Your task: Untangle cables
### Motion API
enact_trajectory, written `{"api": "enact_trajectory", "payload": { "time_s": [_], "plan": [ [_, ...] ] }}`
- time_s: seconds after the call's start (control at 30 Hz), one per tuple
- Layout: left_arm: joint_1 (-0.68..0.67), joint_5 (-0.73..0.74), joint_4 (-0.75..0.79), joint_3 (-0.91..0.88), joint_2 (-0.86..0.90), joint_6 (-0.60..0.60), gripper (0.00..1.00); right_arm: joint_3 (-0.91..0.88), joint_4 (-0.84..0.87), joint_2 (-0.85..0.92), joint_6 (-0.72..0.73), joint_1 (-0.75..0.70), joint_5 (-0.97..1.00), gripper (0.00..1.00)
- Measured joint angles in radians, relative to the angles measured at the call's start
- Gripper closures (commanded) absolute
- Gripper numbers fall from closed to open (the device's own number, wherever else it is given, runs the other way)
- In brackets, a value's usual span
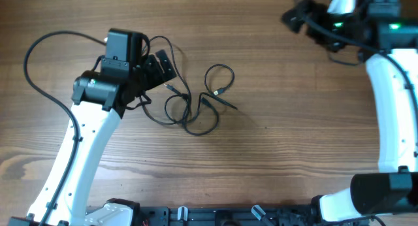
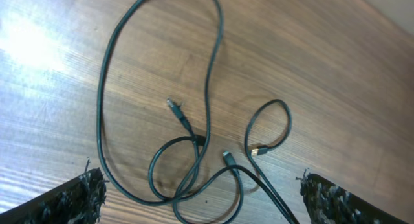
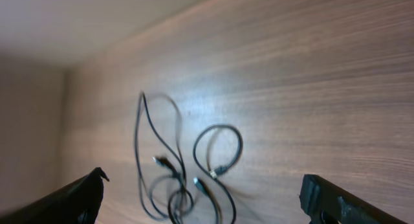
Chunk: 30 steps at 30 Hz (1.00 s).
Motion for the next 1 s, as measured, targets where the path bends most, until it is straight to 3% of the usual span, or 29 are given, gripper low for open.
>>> {"api": "enact_trajectory", "payload": {
  "time_s": [0.13, 0.2, 0.33, 0.43, 0.53, 0.57, 0.6, 0.73, 0.8, 0.93, 1.0],
  "plan": [
    [0.002, 0.013, 0.068, -0.095, 0.068, -0.053, 0.05, -0.001, -0.037, 0.004, -0.018, 0.064, 0.074, 0.00],
    [0.002, 0.035, 0.092, -0.146, 0.126, -0.066, 0.24, -0.001, -0.055, 0.010, -0.021, 0.063, 0.088, 0.01],
    [-0.008, 0.074, 0.099, -0.216, 0.205, 0.036, 0.52, -0.002, -0.085, 0.030, -0.040, 0.063, 0.100, 0.00],
    [-0.010, 0.082, 0.160, -0.265, 0.228, 0.112, 0.52, -0.002, -0.088, 0.034, -0.055, 0.063, 0.101, 0.01],
    [-0.010, 0.082, 0.315, -0.354, 0.268, 0.149, 0.54, -0.002, -0.098, 0.034, -0.072, 0.063, 0.101, 0.00],
    [-0.010, 0.082, 0.373, -0.379, 0.292, 0.153, 0.81, -0.002, -0.099, 0.034, -0.073, 0.063, 0.101, 0.00],
    [-0.010, 0.083, 0.403, -0.392, 0.301, 0.155, 0.96, -0.002, -0.098, 0.034, -0.073, 0.063, 0.101, 0.00],
    [-0.010, 0.090, 0.469, -0.402, 0.334, 0.164, 0.96, -0.002, -0.099, 0.034, -0.073, 0.063, 0.101, 0.00],
    [-0.010, 0.097, 0.423, -0.394, 0.298, 0.164, 0.96, -0.002, -0.099, 0.034, -0.073, 0.063, 0.101, 0.01],
    [-0.010, 0.134, 0.398, -0.291, 0.026, 0.158, 0.96, -0.002, -0.102, 0.034, -0.083, 0.063, 0.100, 0.00],
    [-0.010, 0.154, 0.427, -0.257, -0.192, 0.115, 0.96, -0.002, -0.102, 0.034, -0.097, 0.063, 0.100, 0.00]
  ]
}}
